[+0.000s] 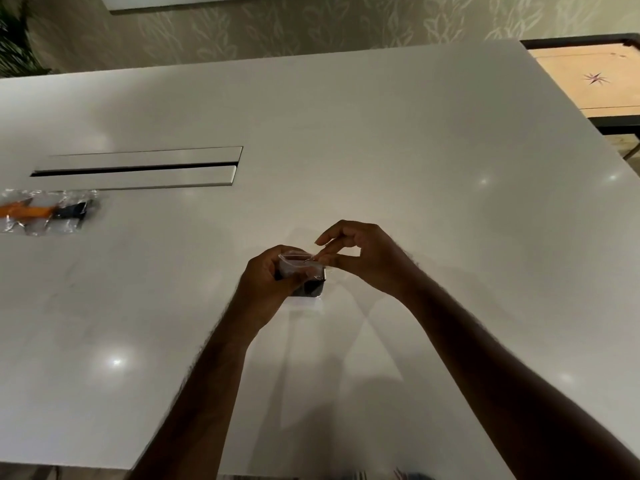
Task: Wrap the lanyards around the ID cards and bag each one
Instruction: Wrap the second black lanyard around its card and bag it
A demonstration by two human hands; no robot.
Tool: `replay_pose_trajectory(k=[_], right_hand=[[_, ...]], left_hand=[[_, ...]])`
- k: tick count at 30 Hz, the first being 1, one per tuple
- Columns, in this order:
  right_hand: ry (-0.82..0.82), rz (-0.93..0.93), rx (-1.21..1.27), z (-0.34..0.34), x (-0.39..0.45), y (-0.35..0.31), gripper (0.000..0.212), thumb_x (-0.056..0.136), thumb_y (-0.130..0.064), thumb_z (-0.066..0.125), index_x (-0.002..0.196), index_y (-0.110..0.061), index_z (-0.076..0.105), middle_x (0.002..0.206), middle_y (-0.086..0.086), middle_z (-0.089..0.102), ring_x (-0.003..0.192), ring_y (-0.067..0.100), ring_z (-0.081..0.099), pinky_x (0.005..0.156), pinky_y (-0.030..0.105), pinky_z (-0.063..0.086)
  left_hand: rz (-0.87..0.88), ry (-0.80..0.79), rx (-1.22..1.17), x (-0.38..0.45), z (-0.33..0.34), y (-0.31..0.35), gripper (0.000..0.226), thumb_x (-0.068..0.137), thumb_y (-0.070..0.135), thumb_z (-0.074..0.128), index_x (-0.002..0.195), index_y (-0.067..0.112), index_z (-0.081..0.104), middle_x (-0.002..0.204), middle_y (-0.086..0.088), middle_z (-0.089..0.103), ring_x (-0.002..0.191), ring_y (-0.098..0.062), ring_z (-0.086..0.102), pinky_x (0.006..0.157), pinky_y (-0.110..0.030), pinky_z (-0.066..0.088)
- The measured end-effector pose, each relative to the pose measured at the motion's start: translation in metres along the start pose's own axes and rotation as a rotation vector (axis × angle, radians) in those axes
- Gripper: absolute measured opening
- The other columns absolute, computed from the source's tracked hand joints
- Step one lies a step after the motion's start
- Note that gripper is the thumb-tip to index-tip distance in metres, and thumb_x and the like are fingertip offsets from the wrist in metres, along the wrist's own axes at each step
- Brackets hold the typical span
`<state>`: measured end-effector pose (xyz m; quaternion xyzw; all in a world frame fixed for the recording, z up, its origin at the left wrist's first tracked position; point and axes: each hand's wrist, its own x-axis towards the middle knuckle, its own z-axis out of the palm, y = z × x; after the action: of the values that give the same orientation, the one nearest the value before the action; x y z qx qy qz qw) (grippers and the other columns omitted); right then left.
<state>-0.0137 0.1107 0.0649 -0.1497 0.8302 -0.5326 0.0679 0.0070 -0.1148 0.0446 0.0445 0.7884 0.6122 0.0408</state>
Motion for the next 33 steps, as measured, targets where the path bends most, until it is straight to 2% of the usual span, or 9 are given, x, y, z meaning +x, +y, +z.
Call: replay_pose_trajectory(k=[3, 5, 8, 12, 15, 18, 23, 29, 33], right_hand=[[-0.048, 0.022, -0.014, -0.002, 0.002, 0.002, 0.019, 0.094, -0.023, 0.081, 0.11, -0.027, 0.07, 0.092, -0.019, 0.081, 0.098, -0.004, 0.073, 0.088, 0.027, 0.051], [-0.052, 0.034, 0.016, -0.002, 0.002, 0.003, 0.02, 0.095, -0.018, 0.08, 0.11, -0.024, 0.07, 0.096, -0.012, 0.081, 0.093, 0.003, 0.076, 0.083, 0.024, 0.055], [-0.011, 0.073, 0.035, -0.002, 0.003, 0.005, 0.019, 0.094, -0.02, 0.08, 0.108, -0.027, 0.07, 0.108, -0.012, 0.077, 0.082, 0.013, 0.076, 0.069, 0.017, 0.051], [-0.095, 0.148, 0.129, -0.002, 0.006, 0.008, 0.012, 0.098, -0.015, 0.077, 0.109, -0.014, 0.074, 0.097, -0.004, 0.08, 0.082, 0.012, 0.08, 0.08, 0.03, 0.063], [-0.135, 0.149, 0.189, -0.005, 0.008, 0.01, 0.012, 0.095, -0.009, 0.079, 0.107, -0.009, 0.077, 0.088, 0.002, 0.082, 0.083, 0.018, 0.08, 0.081, 0.033, 0.065], [-0.104, 0.14, 0.179, -0.006, 0.008, 0.011, 0.007, 0.096, -0.01, 0.077, 0.102, -0.006, 0.079, 0.088, 0.007, 0.082, 0.083, 0.02, 0.08, 0.081, 0.036, 0.067], [-0.079, 0.172, 0.138, -0.005, 0.008, 0.011, 0.011, 0.1, -0.012, 0.07, 0.09, -0.011, 0.076, 0.087, 0.006, 0.082, 0.083, 0.019, 0.08, 0.076, 0.036, 0.066], [-0.134, 0.071, 0.077, -0.005, 0.007, 0.01, 0.007, 0.092, -0.029, 0.083, 0.096, -0.029, 0.078, 0.094, -0.007, 0.081, 0.081, 0.02, 0.077, 0.077, 0.039, 0.065], [-0.052, 0.041, 0.018, -0.001, 0.008, 0.013, 0.017, 0.091, -0.018, 0.081, 0.093, -0.035, 0.079, 0.087, -0.009, 0.08, 0.082, 0.018, 0.075, 0.08, 0.045, 0.065]], left_hand=[[0.007, 0.016, -0.001, -0.001, 0.002, -0.002, 0.03, 0.074, 0.05, 0.085, 0.098, 0.034, 0.077, 0.098, 0.012, 0.079, 0.092, -0.007, 0.075, 0.07, -0.017, 0.058], [0.004, 0.031, -0.009, -0.002, 0.002, -0.004, 0.021, 0.079, 0.039, 0.087, 0.096, 0.034, 0.077, 0.097, 0.012, 0.079, 0.091, -0.007, 0.075, 0.07, -0.017, 0.058], [0.015, 0.052, -0.017, -0.002, 0.004, -0.004, 0.017, 0.084, 0.026, 0.086, 0.094, 0.035, 0.077, 0.094, 0.011, 0.079, 0.086, -0.007, 0.076, 0.065, -0.015, 0.057], [-0.013, 0.103, -0.063, -0.001, 0.003, -0.009, 0.016, 0.082, 0.024, 0.088, 0.094, 0.027, 0.078, 0.092, 0.008, 0.079, 0.084, -0.01, 0.076, 0.065, -0.019, 0.059], [-0.044, 0.124, -0.062, 0.0, 0.001, -0.012, 0.022, 0.079, 0.028, 0.089, 0.097, 0.022, 0.077, 0.092, 0.005, 0.079, 0.085, -0.012, 0.076, 0.068, -0.023, 0.06], [-0.059, 0.102, -0.097, 0.001, 0.001, -0.013, 0.023, 0.078, 0.029, 0.091, 0.095, 0.024, 0.077, 0.092, 0.005, 0.079, 0.083, -0.009, 0.076, 0.065, -0.019, 0.057], [-0.067, 0.081, -0.166, 0.0, 0.0, -0.014, 0.034, 0.076, 0.045, 0.084, 0.101, 0.023, 0.077, 0.102, 0.0, 0.08, 0.097, -0.015, 0.076, 0.076, -0.022, 0.059], [-0.1, 0.121, -0.18, 0.002, 0.001, -0.015, 0.043, 0.067, 0.057, 0.088, 0.093, 0.025, 0.077, 0.095, -0.001, 0.079, 0.089, -0.018, 0.076, 0.073, -0.023, 0.06], [-0.104, 0.127, -0.223, 0.003, 0.002, -0.018, 0.035, 0.072, 0.044, 0.089, 0.093, 0.021, 0.075, 0.097, -0.004, 0.078, 0.092, -0.024, 0.076, 0.079, -0.035, 0.062]])
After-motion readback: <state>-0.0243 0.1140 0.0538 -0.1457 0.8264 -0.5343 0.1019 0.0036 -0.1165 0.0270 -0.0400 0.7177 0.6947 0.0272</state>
